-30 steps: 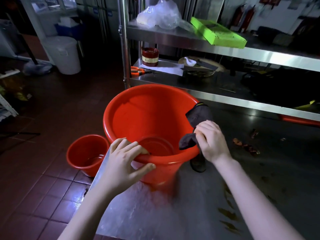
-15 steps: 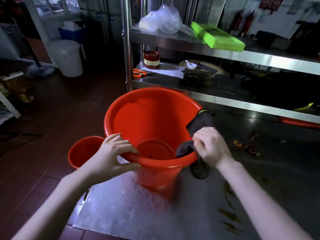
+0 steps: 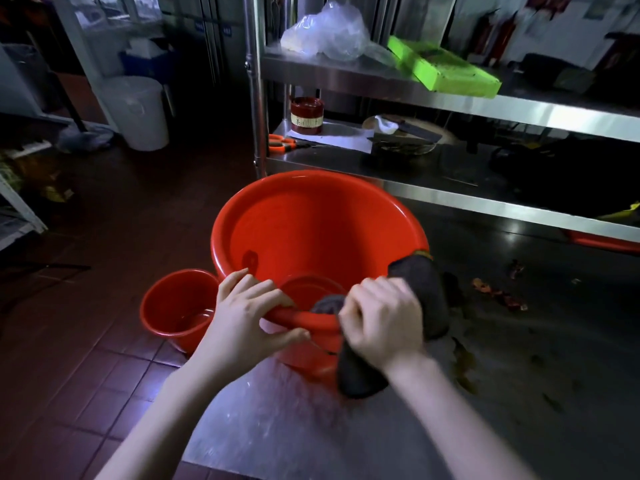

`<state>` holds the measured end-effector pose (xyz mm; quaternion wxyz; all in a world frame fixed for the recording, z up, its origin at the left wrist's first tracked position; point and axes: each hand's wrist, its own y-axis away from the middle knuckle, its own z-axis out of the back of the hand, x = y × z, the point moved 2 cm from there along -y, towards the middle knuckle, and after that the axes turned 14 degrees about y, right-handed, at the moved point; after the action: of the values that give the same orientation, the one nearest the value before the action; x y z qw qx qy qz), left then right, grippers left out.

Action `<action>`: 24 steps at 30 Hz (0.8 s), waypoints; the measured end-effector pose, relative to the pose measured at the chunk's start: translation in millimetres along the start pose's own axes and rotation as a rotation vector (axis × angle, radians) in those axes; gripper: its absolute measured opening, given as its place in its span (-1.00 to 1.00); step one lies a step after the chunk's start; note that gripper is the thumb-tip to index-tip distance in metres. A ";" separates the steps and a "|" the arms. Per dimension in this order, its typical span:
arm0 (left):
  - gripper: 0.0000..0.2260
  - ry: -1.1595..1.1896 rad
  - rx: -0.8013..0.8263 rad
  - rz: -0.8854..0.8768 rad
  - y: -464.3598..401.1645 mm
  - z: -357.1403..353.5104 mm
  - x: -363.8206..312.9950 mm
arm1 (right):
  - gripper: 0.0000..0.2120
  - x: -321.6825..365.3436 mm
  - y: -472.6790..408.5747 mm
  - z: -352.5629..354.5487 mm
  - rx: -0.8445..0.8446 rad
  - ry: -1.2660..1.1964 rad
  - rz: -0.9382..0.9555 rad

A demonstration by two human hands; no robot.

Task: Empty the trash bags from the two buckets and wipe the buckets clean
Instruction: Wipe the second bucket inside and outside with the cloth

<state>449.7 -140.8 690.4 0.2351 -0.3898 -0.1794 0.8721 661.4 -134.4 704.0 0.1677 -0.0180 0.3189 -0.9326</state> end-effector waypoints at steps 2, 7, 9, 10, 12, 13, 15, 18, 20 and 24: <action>-0.60 0.011 -0.005 0.007 -2.4 -1.0 1.0 | -0.75 -49.1 -11.2 -5.3 0.076 -0.023 0.038; -0.65 0.021 -0.035 0.015 1.6 -3.6 1.2 | -0.71 -78.6 -20.6 -12.3 0.099 -0.119 -0.240; -0.66 0.020 -0.039 0.013 0.6 -4.6 0.2 | -0.74 -40.9 -9.8 -8.3 0.003 -0.057 -0.371; -0.66 0.015 -0.040 0.011 -0.3 -5.1 -0.4 | -0.76 -16.2 -4.4 -4.9 -0.030 -0.016 -0.402; -0.66 0.002 -0.033 0.014 1.6 -5.1 -1.1 | -0.79 32.0 4.9 0.0 -0.027 0.065 -0.394; -0.67 0.000 -0.033 0.023 3.9 -4.7 -1.1 | -0.80 49.2 8.4 1.6 -0.030 0.080 -0.363; -0.66 0.008 -0.024 0.040 6.3 -3.3 0.1 | -0.79 56.5 8.9 1.9 -0.037 0.069 -0.257; -0.64 0.029 -0.008 0.047 5.5 -3.0 -0.2 | -0.78 6.5 -0.5 1.2 0.043 0.043 -0.029; -0.65 0.040 -0.001 0.054 2.5 -3.6 -2.3 | -0.75 -47.2 -10.3 -3.4 0.135 0.016 0.045; -0.65 0.050 -0.036 0.050 8.9 -3.7 -4.0 | -0.71 -89.2 -20.3 -8.0 0.200 -0.088 -0.123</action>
<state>452.4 -149.8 686.0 0.2105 -0.4200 -0.1794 0.8644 738.2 -85.7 716.4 0.1251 -0.0614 0.2152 -0.9666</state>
